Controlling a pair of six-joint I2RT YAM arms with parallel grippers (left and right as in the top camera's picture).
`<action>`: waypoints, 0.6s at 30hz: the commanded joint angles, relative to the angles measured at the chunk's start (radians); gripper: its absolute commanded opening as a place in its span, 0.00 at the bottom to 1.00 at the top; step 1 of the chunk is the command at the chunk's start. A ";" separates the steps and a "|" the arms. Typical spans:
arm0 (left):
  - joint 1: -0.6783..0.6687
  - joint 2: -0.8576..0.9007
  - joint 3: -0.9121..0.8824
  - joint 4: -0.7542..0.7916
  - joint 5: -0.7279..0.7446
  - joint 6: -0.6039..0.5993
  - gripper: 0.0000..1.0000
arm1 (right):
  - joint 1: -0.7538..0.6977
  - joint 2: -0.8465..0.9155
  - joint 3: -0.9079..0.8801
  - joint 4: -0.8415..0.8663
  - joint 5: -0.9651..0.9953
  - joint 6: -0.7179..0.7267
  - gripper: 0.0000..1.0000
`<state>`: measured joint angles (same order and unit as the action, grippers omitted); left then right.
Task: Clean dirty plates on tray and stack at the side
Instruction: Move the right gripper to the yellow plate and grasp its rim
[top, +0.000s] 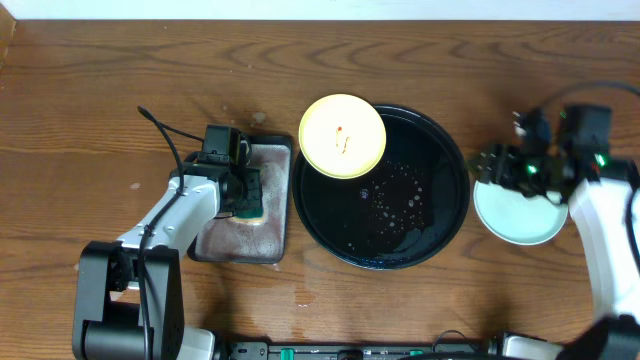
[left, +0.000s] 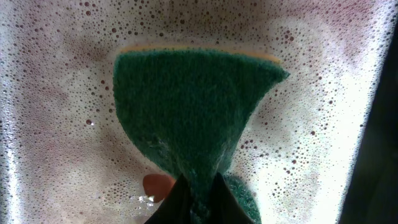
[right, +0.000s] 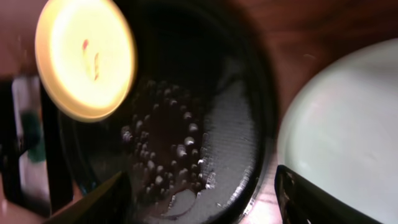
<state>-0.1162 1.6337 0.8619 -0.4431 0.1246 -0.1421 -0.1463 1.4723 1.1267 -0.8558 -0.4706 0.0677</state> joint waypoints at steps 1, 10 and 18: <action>-0.005 -0.007 -0.003 -0.016 -0.009 -0.005 0.07 | 0.091 0.095 0.123 -0.053 0.000 -0.144 0.71; -0.005 -0.007 -0.003 -0.016 -0.009 -0.006 0.07 | 0.309 0.248 0.220 0.156 0.156 -0.151 0.70; -0.005 -0.007 -0.003 -0.016 -0.009 -0.006 0.07 | 0.410 0.401 0.220 0.354 0.186 -0.091 0.68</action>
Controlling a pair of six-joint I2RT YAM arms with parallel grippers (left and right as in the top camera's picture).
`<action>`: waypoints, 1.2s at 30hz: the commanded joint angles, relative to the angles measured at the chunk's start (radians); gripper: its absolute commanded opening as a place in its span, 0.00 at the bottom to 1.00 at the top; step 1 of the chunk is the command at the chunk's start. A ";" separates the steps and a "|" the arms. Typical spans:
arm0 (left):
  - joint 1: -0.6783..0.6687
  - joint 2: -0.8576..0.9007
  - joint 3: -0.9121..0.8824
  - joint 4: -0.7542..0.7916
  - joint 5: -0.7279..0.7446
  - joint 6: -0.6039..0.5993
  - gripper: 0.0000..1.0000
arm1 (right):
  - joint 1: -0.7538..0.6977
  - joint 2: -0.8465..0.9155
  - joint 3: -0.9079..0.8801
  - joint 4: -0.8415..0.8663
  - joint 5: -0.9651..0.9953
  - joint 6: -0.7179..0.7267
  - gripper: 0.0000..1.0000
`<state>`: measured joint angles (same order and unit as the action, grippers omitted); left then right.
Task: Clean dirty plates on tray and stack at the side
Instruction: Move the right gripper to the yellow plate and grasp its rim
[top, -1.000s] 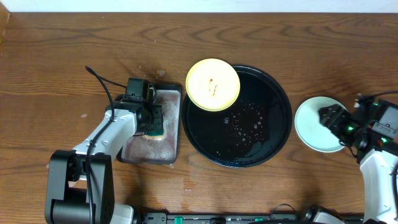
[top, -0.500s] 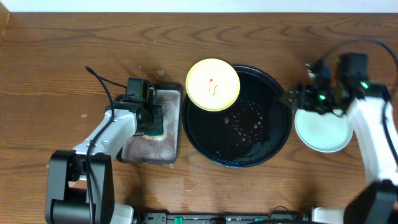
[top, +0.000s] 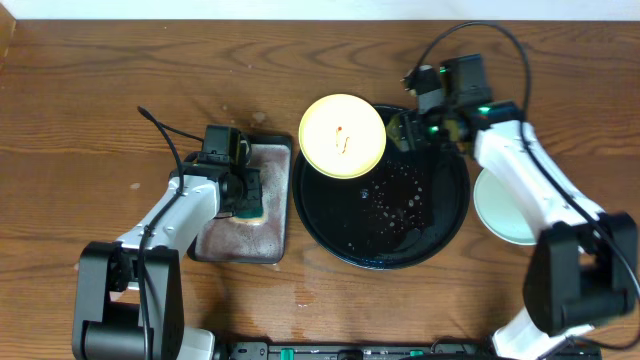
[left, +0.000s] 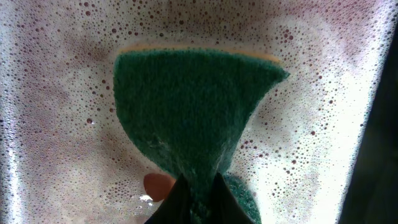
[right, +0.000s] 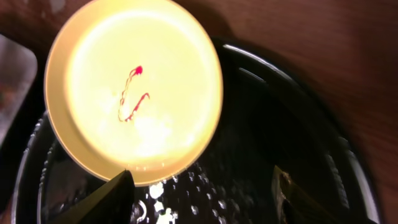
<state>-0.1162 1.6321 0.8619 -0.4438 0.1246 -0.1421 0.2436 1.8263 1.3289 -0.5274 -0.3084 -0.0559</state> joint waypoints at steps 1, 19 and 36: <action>-0.005 -0.005 -0.003 -0.015 -0.009 -0.005 0.07 | 0.026 0.071 0.018 0.048 0.024 0.053 0.66; -0.005 -0.005 -0.003 -0.016 -0.009 -0.006 0.07 | 0.058 0.281 0.018 0.251 0.050 0.220 0.30; -0.005 -0.005 -0.003 -0.015 -0.009 -0.005 0.07 | 0.007 0.124 0.018 0.082 0.051 0.242 0.01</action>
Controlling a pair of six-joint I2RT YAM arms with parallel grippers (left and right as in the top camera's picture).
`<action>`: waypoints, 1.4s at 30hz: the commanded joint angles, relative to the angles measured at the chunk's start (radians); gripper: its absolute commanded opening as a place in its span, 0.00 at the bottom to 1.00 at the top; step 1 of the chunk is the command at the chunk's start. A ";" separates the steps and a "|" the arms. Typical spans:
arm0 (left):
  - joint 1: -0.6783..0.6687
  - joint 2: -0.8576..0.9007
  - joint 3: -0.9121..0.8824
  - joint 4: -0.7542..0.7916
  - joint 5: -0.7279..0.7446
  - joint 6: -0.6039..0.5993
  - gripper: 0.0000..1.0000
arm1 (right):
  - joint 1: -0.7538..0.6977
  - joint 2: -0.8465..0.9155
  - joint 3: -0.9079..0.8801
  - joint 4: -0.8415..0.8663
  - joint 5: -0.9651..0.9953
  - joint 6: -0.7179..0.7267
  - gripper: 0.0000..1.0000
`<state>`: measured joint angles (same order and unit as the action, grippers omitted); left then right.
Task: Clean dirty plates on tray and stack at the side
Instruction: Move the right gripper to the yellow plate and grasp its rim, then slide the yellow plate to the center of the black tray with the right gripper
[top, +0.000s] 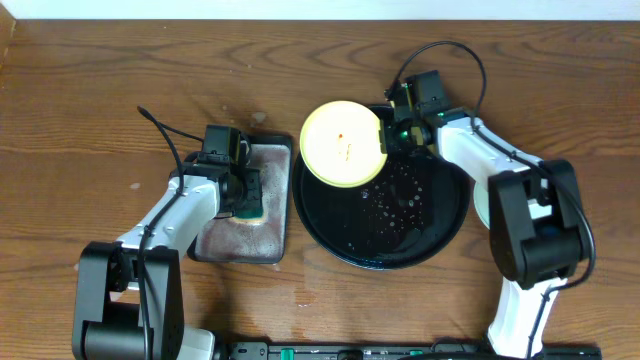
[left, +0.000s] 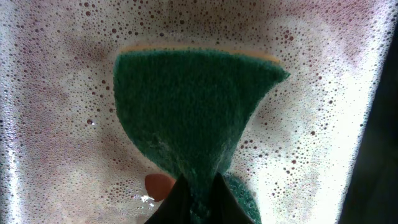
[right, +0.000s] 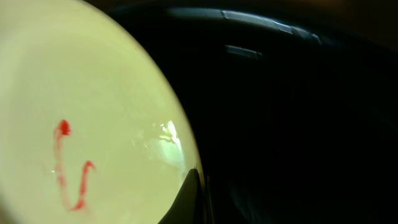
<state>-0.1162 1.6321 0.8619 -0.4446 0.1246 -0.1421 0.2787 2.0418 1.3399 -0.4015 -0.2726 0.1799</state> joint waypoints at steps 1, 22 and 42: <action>-0.005 -0.005 -0.003 -0.014 -0.009 -0.006 0.08 | -0.034 -0.106 0.006 -0.075 0.015 0.006 0.01; -0.002 -0.046 0.006 -0.027 -0.008 -0.005 0.07 | -0.045 -0.139 -0.114 -0.467 0.097 -0.013 0.01; 0.003 -0.386 0.015 0.021 0.025 0.020 0.07 | -0.041 -0.139 -0.160 -0.419 0.096 -0.013 0.01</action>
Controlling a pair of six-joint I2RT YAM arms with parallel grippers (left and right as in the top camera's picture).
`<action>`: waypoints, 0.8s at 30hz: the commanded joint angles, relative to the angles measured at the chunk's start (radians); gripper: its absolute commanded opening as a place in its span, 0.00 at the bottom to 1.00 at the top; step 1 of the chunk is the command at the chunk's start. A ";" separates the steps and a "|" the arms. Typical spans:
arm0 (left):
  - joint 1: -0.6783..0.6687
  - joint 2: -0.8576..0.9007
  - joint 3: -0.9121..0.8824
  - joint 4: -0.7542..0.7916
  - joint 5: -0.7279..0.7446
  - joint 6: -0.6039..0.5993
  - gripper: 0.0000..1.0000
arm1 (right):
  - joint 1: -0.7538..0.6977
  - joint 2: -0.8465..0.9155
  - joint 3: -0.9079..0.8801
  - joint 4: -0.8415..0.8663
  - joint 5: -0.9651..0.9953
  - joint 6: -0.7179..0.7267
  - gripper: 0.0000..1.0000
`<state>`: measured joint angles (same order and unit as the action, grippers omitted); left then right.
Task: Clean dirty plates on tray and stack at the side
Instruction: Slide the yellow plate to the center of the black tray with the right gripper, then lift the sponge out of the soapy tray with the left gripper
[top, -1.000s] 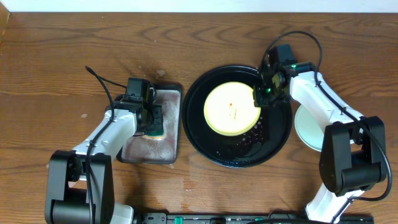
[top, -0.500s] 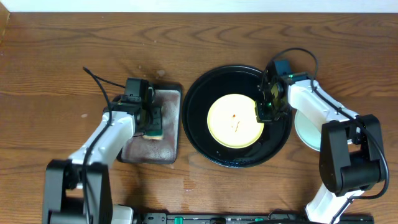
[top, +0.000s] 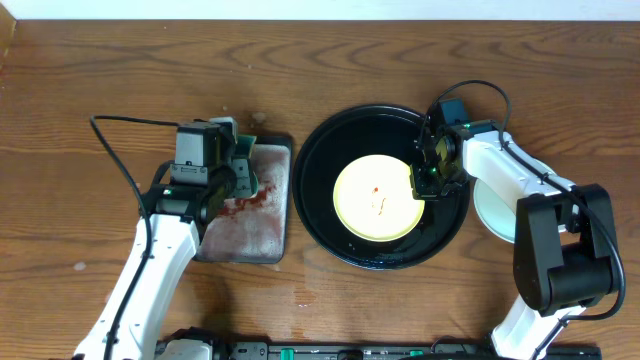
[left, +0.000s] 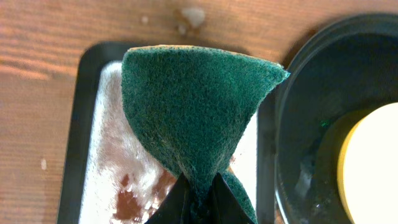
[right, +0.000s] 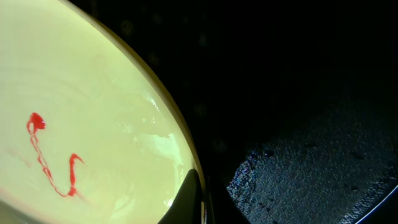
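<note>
A yellow plate (top: 378, 197) with a red squiggle of sauce (right: 51, 157) lies in the middle of the round black tray (top: 330, 150). My right gripper (top: 418, 180) is shut on the plate's right rim, one finger (right: 190, 199) lying over its edge. The left gripper (top: 237, 170) is shut on a green sponge (left: 193, 106), which is folded between its fingers and held above the soapy water tray (top: 258, 235). A pale green plate (top: 496, 215) rests on the table to the right of the black tray, partly hidden by my right arm.
The rectangular tray (left: 102, 168) holds foam and reddish-brown water. The black tray's floor (right: 311, 155) is wet. Bare wooden table (top: 100, 80) lies all round, and its far edge runs along the top of the overhead view.
The yellow plate has gone from the tray's upper left rim to the tray's middle, still gripped by the right gripper. The left gripper with the sponge has risen out of the suds.
At first the right gripper stood open over the pale green plate while the left held the sponge in the foam. It then stood open by the yellow plate, then shut on its rim. Now the plate lies mid-tray and the sponge is lifted.
</note>
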<state>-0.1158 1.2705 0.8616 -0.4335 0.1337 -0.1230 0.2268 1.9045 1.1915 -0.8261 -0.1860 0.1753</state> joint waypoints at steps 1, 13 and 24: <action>0.002 -0.026 0.015 0.013 0.016 -0.003 0.07 | 0.011 -0.002 -0.012 0.006 0.010 -0.008 0.01; 0.002 -0.025 0.015 0.018 0.016 -0.009 0.07 | 0.011 -0.002 -0.012 0.006 0.010 -0.008 0.01; 0.031 -0.017 0.015 0.072 0.159 -0.103 0.07 | 0.011 -0.002 -0.012 0.004 0.010 -0.008 0.01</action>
<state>-0.1070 1.2572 0.8616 -0.3847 0.1860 -0.1730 0.2276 1.9045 1.1915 -0.8261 -0.1856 0.1753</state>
